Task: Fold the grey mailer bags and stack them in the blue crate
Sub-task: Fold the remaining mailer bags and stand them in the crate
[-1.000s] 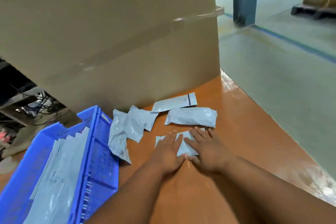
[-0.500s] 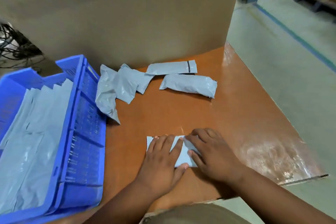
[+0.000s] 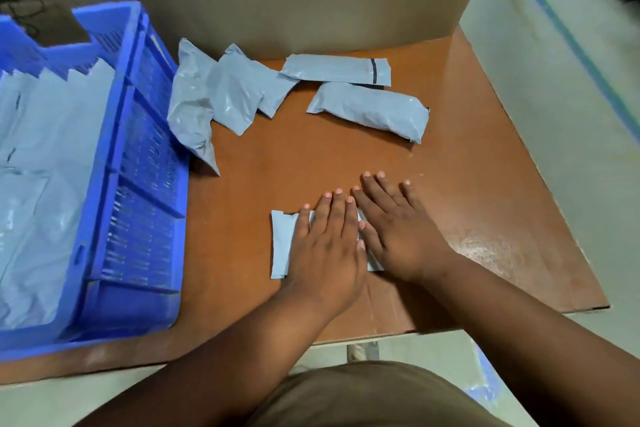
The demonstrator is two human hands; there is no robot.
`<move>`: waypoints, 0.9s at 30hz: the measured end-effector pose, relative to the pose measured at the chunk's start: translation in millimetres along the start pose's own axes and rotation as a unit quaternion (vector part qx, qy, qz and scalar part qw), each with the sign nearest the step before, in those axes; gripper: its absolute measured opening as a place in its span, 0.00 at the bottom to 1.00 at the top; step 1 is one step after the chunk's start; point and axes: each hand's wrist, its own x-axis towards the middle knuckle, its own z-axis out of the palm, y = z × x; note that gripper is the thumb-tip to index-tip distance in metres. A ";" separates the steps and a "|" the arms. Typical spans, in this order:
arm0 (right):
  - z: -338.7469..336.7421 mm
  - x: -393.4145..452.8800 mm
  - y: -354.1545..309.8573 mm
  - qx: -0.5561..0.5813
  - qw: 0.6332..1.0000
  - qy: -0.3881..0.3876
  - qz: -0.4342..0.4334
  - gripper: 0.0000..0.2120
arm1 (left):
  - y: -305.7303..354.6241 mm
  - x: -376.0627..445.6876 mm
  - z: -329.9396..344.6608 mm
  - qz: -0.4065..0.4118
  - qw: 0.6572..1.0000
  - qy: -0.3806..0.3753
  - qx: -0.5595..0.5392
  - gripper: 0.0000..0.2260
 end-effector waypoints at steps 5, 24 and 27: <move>-7.0 1.8 1.9 -0.028 0.999 -0.016 -0.010 0.32 | -5.5 -4.9 -3.8 0.003 1.000 -0.009 -0.026 0.31; 7.1 23.8 -61.9 -0.038 0.998 -0.021 -0.048 0.31 | -65.7 -22.1 7.1 -0.048 0.997 0.037 -0.055 0.29; 3.2 23.7 -60.2 -0.037 0.997 -0.032 -0.056 0.32 | -68.3 -24.3 6.2 -0.047 0.997 0.029 -0.056 0.29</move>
